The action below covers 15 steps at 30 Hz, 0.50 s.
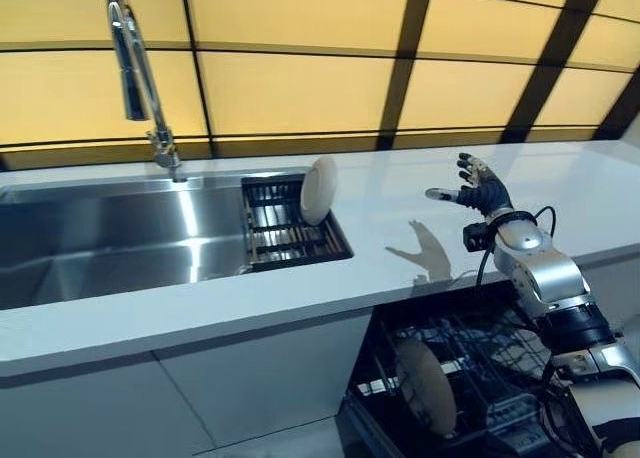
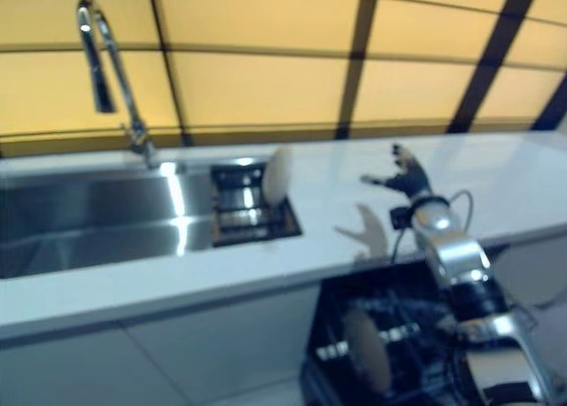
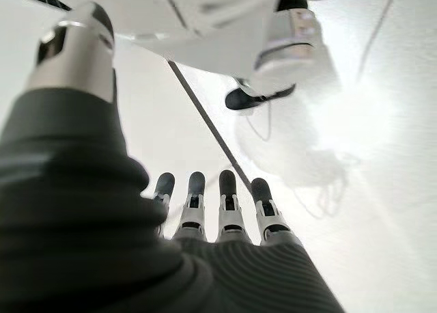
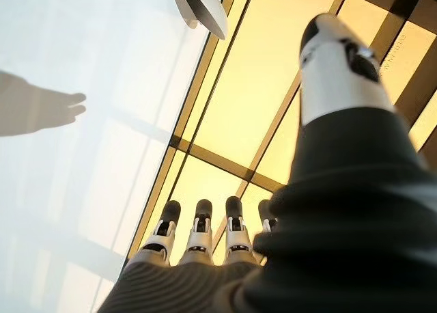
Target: Take plates into dishwasher
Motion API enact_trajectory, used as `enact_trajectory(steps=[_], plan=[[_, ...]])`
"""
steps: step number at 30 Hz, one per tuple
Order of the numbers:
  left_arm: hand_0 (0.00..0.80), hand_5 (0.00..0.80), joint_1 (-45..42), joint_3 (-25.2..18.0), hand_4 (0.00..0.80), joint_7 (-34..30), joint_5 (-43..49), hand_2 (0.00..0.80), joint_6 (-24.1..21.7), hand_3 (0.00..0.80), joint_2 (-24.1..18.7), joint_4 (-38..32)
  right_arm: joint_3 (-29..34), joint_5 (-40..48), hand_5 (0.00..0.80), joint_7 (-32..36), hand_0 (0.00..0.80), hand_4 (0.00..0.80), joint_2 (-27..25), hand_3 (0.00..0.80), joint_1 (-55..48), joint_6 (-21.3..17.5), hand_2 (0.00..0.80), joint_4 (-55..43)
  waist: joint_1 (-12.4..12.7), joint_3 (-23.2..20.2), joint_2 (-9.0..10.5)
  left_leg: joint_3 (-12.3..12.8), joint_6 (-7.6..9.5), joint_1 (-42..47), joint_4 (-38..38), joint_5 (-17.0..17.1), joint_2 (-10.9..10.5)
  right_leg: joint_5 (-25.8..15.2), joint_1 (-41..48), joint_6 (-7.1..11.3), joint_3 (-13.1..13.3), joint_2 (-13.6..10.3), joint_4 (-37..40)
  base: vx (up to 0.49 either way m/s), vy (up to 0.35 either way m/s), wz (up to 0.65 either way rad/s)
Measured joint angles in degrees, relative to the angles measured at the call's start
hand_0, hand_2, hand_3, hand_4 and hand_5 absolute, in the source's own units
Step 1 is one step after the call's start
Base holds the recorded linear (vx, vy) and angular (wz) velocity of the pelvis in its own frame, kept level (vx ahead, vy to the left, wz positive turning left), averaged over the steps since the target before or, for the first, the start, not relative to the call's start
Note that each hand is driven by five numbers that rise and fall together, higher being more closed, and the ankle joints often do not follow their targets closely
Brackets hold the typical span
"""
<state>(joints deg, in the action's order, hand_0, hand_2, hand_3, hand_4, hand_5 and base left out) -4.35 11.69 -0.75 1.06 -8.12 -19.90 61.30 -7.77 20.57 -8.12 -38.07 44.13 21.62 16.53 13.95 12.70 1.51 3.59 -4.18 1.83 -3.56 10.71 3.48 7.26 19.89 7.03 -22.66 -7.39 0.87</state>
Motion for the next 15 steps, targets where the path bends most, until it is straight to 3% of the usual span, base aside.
enact_trajectory(steps=[9,15], plan=[[0.0,0.0,0.4,-1.8,0.0,0.4,-0.1,0.0,0.2,0.0,-1.0,0.4,-0.1,0.9,0.0,-2.2,0.0,0.0,0.0,0.0,4.1,0.0,0.0,4.5,1.1,-0.8,1.42,-1.9,1.18,-1.7,0.3,-0.3,-2.2,0.4,-0.2,0.87,-1.4,-1.3,-0.1,0.08,0.07,0.13],[0.0,0.0,0.5,-1.8,0.0,0.4,-0.1,0.0,0.9,0.0,-1.1,2.5,-0.1,0.9,0.0,-2.4,0.0,0.0,0.2,0.0,4.3,-0.7,0.0,7.5,1.0,-1.4,2.7,-1.8,2.7,-3.6,4.0,-2.5,-4.4,3.3,-2.5,1.48,-1.4,-4.9,-5.6,0.1,0.127,0.07]])
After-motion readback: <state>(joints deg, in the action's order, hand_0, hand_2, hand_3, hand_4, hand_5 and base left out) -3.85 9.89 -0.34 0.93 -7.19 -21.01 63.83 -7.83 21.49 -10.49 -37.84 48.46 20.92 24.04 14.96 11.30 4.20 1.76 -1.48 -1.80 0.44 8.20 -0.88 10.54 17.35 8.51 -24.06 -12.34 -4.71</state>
